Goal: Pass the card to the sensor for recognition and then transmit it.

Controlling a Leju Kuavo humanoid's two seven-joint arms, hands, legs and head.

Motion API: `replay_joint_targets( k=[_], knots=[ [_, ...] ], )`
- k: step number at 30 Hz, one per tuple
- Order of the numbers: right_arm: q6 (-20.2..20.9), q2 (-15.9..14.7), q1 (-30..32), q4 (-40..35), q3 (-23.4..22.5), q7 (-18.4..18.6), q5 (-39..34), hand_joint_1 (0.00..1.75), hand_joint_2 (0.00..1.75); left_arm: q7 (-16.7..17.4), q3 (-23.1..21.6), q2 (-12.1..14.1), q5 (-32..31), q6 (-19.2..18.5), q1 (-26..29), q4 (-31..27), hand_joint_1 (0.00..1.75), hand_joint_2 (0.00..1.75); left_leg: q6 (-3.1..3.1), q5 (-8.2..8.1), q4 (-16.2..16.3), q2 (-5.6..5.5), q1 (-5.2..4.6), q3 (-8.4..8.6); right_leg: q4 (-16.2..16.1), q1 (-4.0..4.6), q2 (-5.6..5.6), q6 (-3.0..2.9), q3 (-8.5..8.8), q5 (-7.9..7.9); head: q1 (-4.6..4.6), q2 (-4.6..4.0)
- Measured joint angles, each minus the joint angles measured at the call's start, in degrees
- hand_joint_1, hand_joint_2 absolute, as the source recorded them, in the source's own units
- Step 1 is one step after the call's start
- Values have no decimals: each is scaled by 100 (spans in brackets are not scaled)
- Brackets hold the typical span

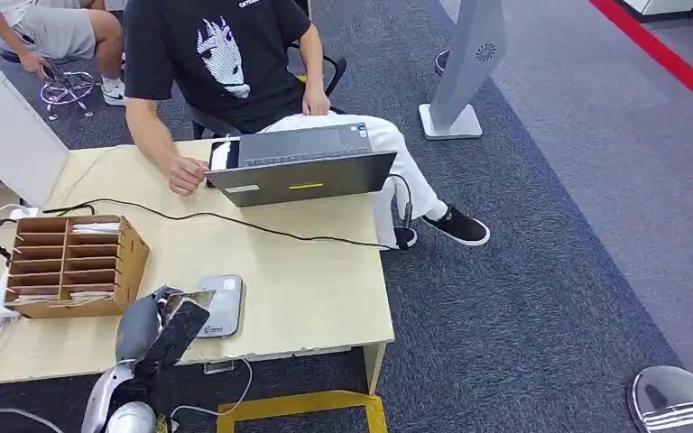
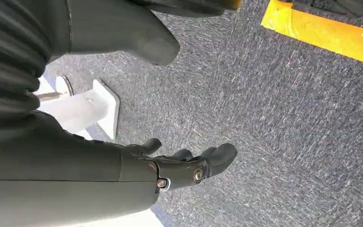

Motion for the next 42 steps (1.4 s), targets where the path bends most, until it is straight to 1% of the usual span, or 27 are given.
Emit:
replay_joint_targets(
  k=[4, 5, 7, 9, 12, 15, 19, 24, 28, 31, 33, 35, 38, 42],
  knots=[
    [-15, 0, 33, 2, 0, -37, -70, 0, 175, -162, 0, 28, -81, 372, 23, -711, 175, 175, 0, 0, 0, 0, 0, -1, 0, 0, 0, 0, -1, 0, 2, 0],
    [-20, 0, 41, 2, 0, -37, -79, 0, 175, -216, 0, 50, -100, 504, 24, -969, 175, 175, 0, 0, 0, 0, 0, -1, 0, 0, 0, 0, -1, 0, 2, 0],
    [-24, -2, 52, 4, 0, -35, -109, 0, 175, -269, 0, 98, -155, 665, 26, -1309, 175, 175, 0, 0, 0, 1, 1, -1, 0, 0, 0, 0, -1, 0, 2, 0],
    [-24, -2, 61, 9, 0, -35, -120, 0, 175, -293, 0, 168, -321, 915, 23, -1695, 175, 175, 0, 0, -1, 0, 1, 0, 0, 0, 0, 0, -1, 0, 0, 0],
    [-24, -2, 61, 11, 0, 0, -131, 0, 175, -212, 11, 290, -478, 1051, 2, -1999, 175, 175, 0, 0, -1, 0, 1, 1, 0, 0, 0, 0, -1, 0, 0, 0],
    [-17, -2, 61, 11, 0, 24, -131, 0, 175, -98, 114, 391, -492, 1062, -66, -2080, 175, 175, -1, 1, -1, 1, 1, 1, 1, 0, 0, 0, -1, 0, 2, 0],
    [-9, -4, 57, 11, 0, 72, -98, 0, 175, -41, 332, 514, -487, 1090, -211, -2004, 175, 175, -3, 3, -1, 0, 1, 1, 2, 0, 0, -1, 0, 0, 0, 0],
    [-9, -4, 57, 11, 0, 72, -87, 0, 175, -57, 439, 581, -489, 1106, -272, -1901, 175, 175, -3, 2, -1, 0, 0, 1, 2, 0, 1, 0, 0, 0, 0, 0],
    [13, -4, 48, 11, 20, 120, -48, 0, 175, 64, 492, 595, -794, 1250, -319, -1800, 175, 175, -2, 2, -1, 0, -1, -1, 1, 0, 0, 0, -1, 0, 2, 0],
    [33, -4, 11, 11, 90, 183, 22, 0, 175, 118, 642, 640, -1027, 1444, -533, -1288, 175, 175, -3, 2, -1, 0, 0, 0, 1, 0, 0, 0, -1, 0, 0, 0],
    [53, -4, -17, 9, 125, 205, 50, 0, 175, 63, 774, 669, -1058, 1604, -734, -814, 175, 175, -4, 4, -1, 0, 1, 1, 2, 0, 0, 0, -1, 2, 0, 0],
    [81, -4, -39, 9, 160, 205, 53, 0, 175, 7, 881, 689, -1045, 1687, -866, -445, 175, 175, -6, 6, -1, 2, 2, 3, 3, 0, 1, -2, -1, 4, 0, 0],
    [96, -4, -56, 9, 201, 205, 48, 0, 175, -65, 977, 691, -999, 1796, -980, -108, 175, 175, -1, 10, -1, 0, 2, 2, 4, 0, 0, -2, 1, 4, 2, 0],
    [76, -4, -73, 9, 219, 203, 42, 0, 175, -280, 1036, 675, -990, 1919, -999, 99, 175, 175, -1, 9, -1, 3, 1, 2, 3, 0, 2, -2, -1, 4, 2, 0]
  ],
)
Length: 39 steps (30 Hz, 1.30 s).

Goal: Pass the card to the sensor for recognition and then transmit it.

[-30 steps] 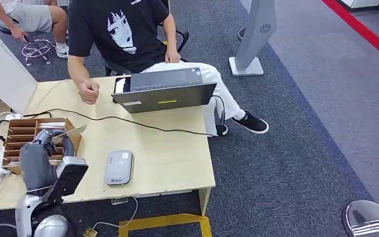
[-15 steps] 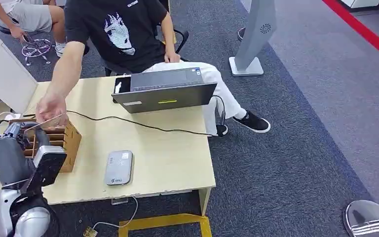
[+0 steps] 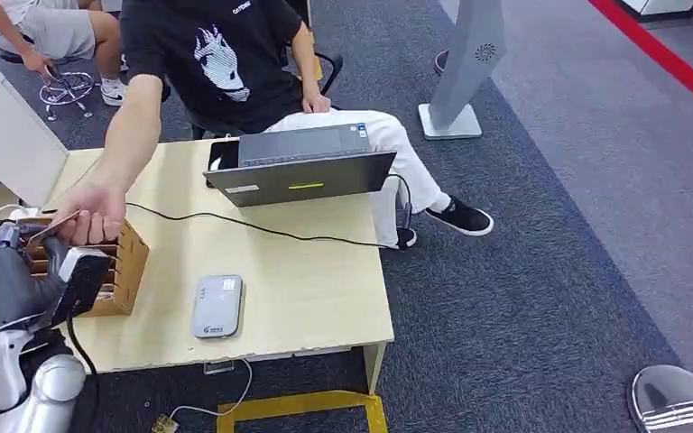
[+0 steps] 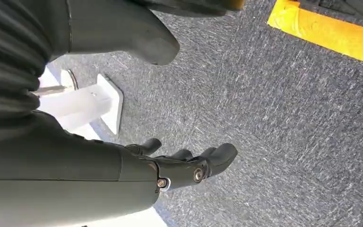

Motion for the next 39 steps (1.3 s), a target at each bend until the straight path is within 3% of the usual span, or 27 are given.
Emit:
replay_joint_targets(
  k=[5, 6, 7, 15, 21, 24, 28, 32, 36, 39],
  knots=[
    [-46, 0, -6, -2, 26, 2, -7, 0, 175, -153, -2, -92, -2, 96, -12, 11, 171, 175, 2, -2, 1, 0, -3, -1, -1, 0, 0, 0, -1, 0, 0, 0],
    [-52, 0, -6, -2, 33, 0, -17, 0, 175, -175, -2, -111, -2, 114, -12, -7, 24, 175, 3, -2, 1, 0, -3, -2, -1, 0, 0, 0, -1, 0, -2, 0],
    [-61, 0, -6, -2, 37, 2, -26, 0, 175, -186, -2, -138, -2, 120, -12, -26, 0, 175, 3, -2, 1, 0, -3, -2, -1, 0, 0, 1, -1, 0, 0, 0],
    [-68, 0, -2, -2, 61, -20, -109, 0, 175, -321, -20, -245, 258, 48, 50, -313, 0, 175, 3, -2, 1, 1, -1, -1, -2, 0, 0, 1, -1, 0, -2, 0],
    [-92, 0, 15, -2, 59, -77, -234, 0, 175, -402, -160, -297, 361, -116, 351, -991, 0, 175, 3, -2, 1, 1, -1, -1, -2, 0, 0, 0, -2, 0, 0, 0],
    [-107, 0, 57, -2, 59, -138, -313, 0, 175, -246, -308, -295, 358, -416, 606, -1487, 0, 175, 3, -3, 1, 2, -2, -3, -2, 0, 0, 3, -2, -2, -2, 0],
    [-164, 0, 141, 0, -15, -269, -512, 0, 175, 5, -551, -217, 792, -1381, 1068, -2145, 0, 175, 1, -9, 0, 4, -2, -3, -2, 0, 2, 3, -2, -3, -2, 0],
    [-162, -7, 233, 15, -96, -378, -658, 0, 175, 79, -785, -72, 1078, -1874, 1723, -2768, 0, 175, 6, -14, -1, 9, -1, -5, -3, 0, 7, 3, -5, -6, 0, 0],
    [-144, -7, 286, 35, -197, -426, -794, 0, 175, 322, -855, 155, 911, -1891, 2436, -3288, 0, 175, 1, -18, -4, 20, 0, -6, -3, 0, 14, 2, -11, -8, -2, 0],
    [-179, -7, 317, 50, -280, -444, -911, 0, 175, 604, -844, 293, 653, -1574, 2926, -3603, 0, 175, 1, -18, -5, 20, 0, -6, -3, 0, 13, 6, -11, -12, -2, 0]
  ],
)
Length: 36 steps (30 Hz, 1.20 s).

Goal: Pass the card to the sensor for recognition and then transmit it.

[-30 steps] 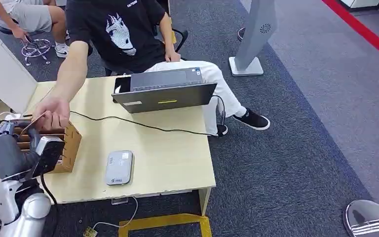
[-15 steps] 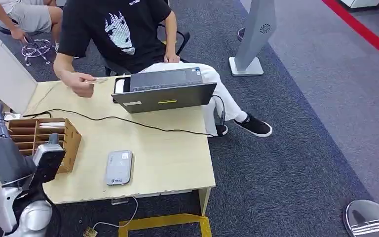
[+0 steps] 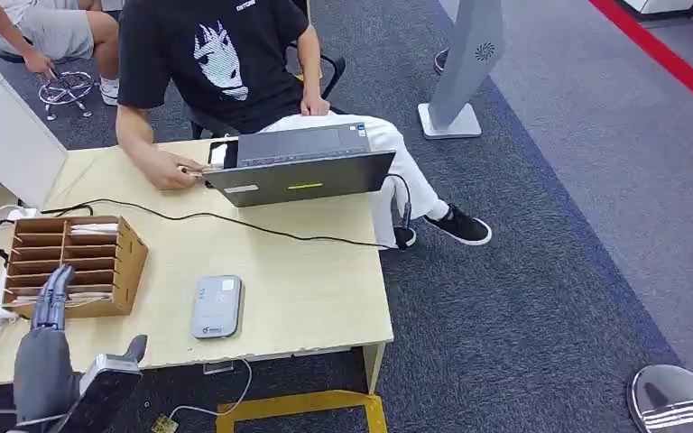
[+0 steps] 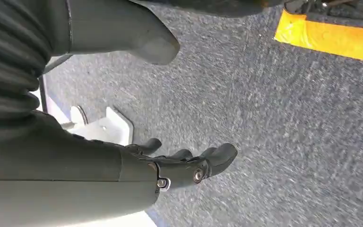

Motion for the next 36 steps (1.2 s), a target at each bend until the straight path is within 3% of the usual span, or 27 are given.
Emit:
replay_joint_targets(
  k=[3, 5, 7, 9, 13, 19, 25, 30, 36],
  knots=[
    [2, 0, 13, 7, -41, 0, -33, 0, 175, 83, 28, 79, -96, 105, 271, -181, 0, 175, 0, 0, -1, -5, 0, -3, 0, 0, -5, 1, 2, -1, 0, 0],
    [-11, 0, 14, 11, -57, 2, -59, 0, 175, 394, 103, 87, -497, 278, 418, -266, 0, 175, 1, -1, -2, -3, 0, -2, 0, 0, -3, 1, 4, -1, 0, 0],
    [-26, 4, 20, 20, -61, 44, -72, 0, 175, 726, 313, 85, -1011, 509, 627, -328, 0, 175, 1, -2, -2, 0, -1, -1, 0, 0, 0, 1, 4, -1, 0, 0],
    [-44, 9, 27, 24, -61, 100, -40, 0, 175, 750, 635, 48, -1300, 788, 808, -354, 0, 175, 2, -1, -2, -1, -1, 1, 0, 0, -2, 1, 4, -1, 0, 0],
    [-105, 26, 24, 26, -41, 138, -18, 0, 175, 418, 1354, -262, -1433, 1140, 946, -336, 0, 175, 2, -1, -2, -6, -1, -1, 0, 0, -6, 1, 5, -1, 0, 0],
    [-120, 42, 21, 26, 42, 190, 26, 0, 175, -136, 2644, -862, -1707, 1228, 887, 17, 0, 175, 2, -1, -2, -3, -1, 1, 0, 0, -5, 1, 6, -1, 2, 0],
    [-120, 52, 17, 26, 125, 205, 52, 0, 175, -324, 3260, -1154, -1862, 1237, 789, 269, 0, 175, 2, -1, -2, -6, -1, -1, 0, 0, -8, 1, 7, -1, 0, 0],
    [-118, 52, 10, 26, 236, 249, 100, 0, 175, -803, 4024, -1301, -1987, 1405, 453, 875, 0, 175, 2, -1, -2, -6, 0, 3, 0, 0, -8, 1, 8, 0, 2, 0],
    [-92, 52, 2, 24, 359, 251, 155, 0, 175, -1327, 4472, -1368, -1921, 1724, 15, 1787, 0, 175, 1, 0, -2, -10, -1, 3, 0, 0, -11, 1, 9, 0, 0, 0]
  ],
)
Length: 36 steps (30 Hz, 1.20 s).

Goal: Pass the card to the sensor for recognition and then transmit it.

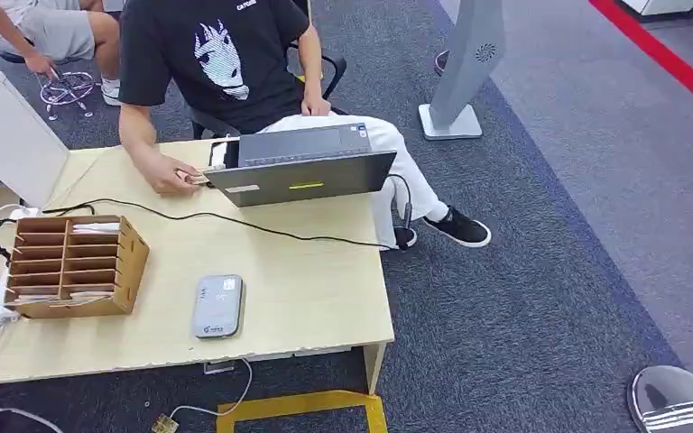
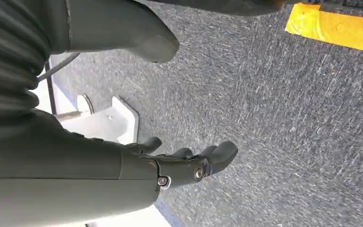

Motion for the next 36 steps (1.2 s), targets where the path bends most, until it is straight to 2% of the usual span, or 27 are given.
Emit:
replay_joint_targets(
  k=[5, 10, 20, 26, 30, 36],
  knots=[
    [-2, 0, -16, 0, 85, 2, 31, 0, 175, -81, -15, -41, -33, 50, -359, 676, 0, 175, 0, 0, 2, -2, -1, 1, 0, 0, -1, 1, 1, 1, 2, 0],
    [-2, 0, -25, -2, 138, 2, 11, 0, 175, -83, -227, -87, -127, 55, -611, 1080, 0, 175, 0, 0, 5, -2, -1, 2, -1, 0, -1, 1, 1, 2, 0, 0],
    [-39, 0, -48, -4, 227, -4, 2, 0, 175, 154, -1186, -127, -454, 55, -1000, 1581, 0, 175, 0, 0, 6, -1, -1, 2, -1, 0, 0, 1, 0, 2, 0, 0],
    [-96, 0, -78, -7, 243, -4, -59, 0, 175, 765, -2064, -6, -800, 59, -1101, 1710, 0, 175, 0, 0, 6, -1, -1, 1, -1, 0, 1, 1, 0, 2, 0, 0],
    [-96, 0, -92, -7, 271, -4, -74, 0, 175, 1078, -2564, 201, -990, 61, -1155, 1728, 0, 175, 0, 0, 6, 0, -1, 2, 0, 0, 2, 1, 0, 2, 0, 0],
    [-96, 0, -97, -7, 286, -15, -118, 0, 175, 1551, -3062, 627, -1344, 64, -1168, 1728, 0, 175, 0, 0, 5, 0, 1, 2, 0, 0, 3, 0, 0, 2, 0, 0]
  ],
)
